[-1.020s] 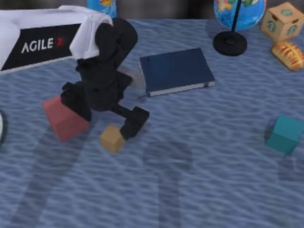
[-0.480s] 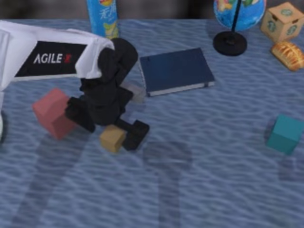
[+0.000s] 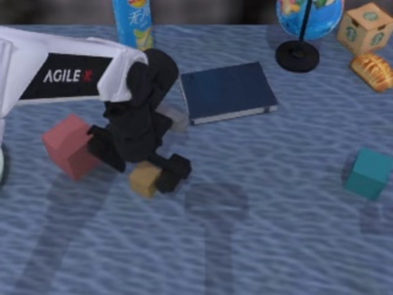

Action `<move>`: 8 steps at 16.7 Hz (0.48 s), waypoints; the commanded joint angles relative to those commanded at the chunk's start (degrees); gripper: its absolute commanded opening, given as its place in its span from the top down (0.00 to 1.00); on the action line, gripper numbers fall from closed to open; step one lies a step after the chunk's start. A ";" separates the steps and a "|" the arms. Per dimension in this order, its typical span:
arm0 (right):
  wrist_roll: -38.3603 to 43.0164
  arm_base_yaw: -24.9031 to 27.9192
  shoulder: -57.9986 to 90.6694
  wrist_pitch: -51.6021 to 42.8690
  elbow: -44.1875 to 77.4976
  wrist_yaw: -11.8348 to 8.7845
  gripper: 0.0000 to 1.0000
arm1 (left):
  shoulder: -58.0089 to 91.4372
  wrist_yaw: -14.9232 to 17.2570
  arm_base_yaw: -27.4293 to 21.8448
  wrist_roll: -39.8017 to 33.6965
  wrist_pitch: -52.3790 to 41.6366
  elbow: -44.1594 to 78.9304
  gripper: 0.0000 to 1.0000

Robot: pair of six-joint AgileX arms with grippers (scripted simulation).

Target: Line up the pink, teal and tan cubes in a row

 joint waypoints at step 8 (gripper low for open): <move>0.00 0.00 0.00 0.00 0.00 0.00 0.00 | 0.00 0.00 0.00 0.00 0.00 0.00 1.00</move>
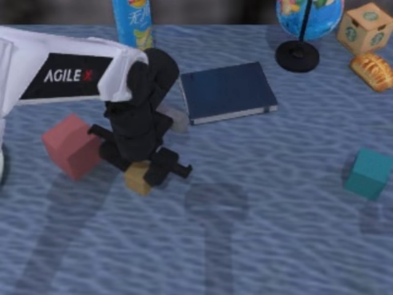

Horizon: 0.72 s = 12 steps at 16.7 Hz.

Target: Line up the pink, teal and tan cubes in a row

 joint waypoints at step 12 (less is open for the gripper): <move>0.00 0.00 0.00 0.00 0.00 0.00 0.00 | -4.36 0.07 0.51 -0.12 -7.30 5.05 1.00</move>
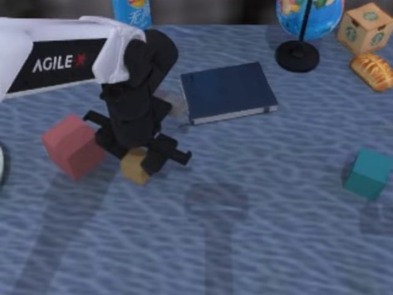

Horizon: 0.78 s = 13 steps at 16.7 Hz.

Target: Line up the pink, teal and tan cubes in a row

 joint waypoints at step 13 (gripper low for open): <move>0.00 0.00 0.00 0.00 0.00 0.00 0.00 | 0.80 -0.24 -3.25 -6.46 -10.20 10.31 1.00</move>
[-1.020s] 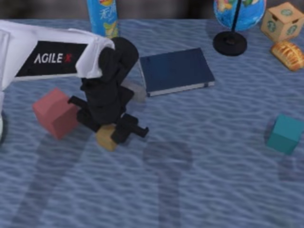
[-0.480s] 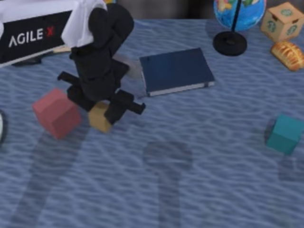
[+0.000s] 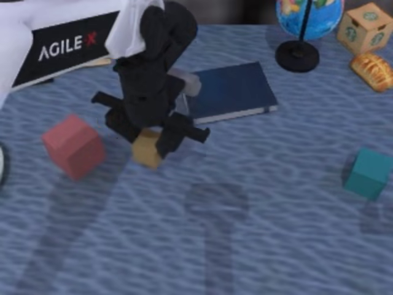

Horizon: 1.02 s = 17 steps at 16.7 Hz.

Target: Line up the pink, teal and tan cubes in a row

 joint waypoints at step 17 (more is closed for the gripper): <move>0.00 0.00 0.00 0.00 0.00 0.00 0.00 | 18.85 -1.25 -21.99 -49.11 -17.49 36.30 1.00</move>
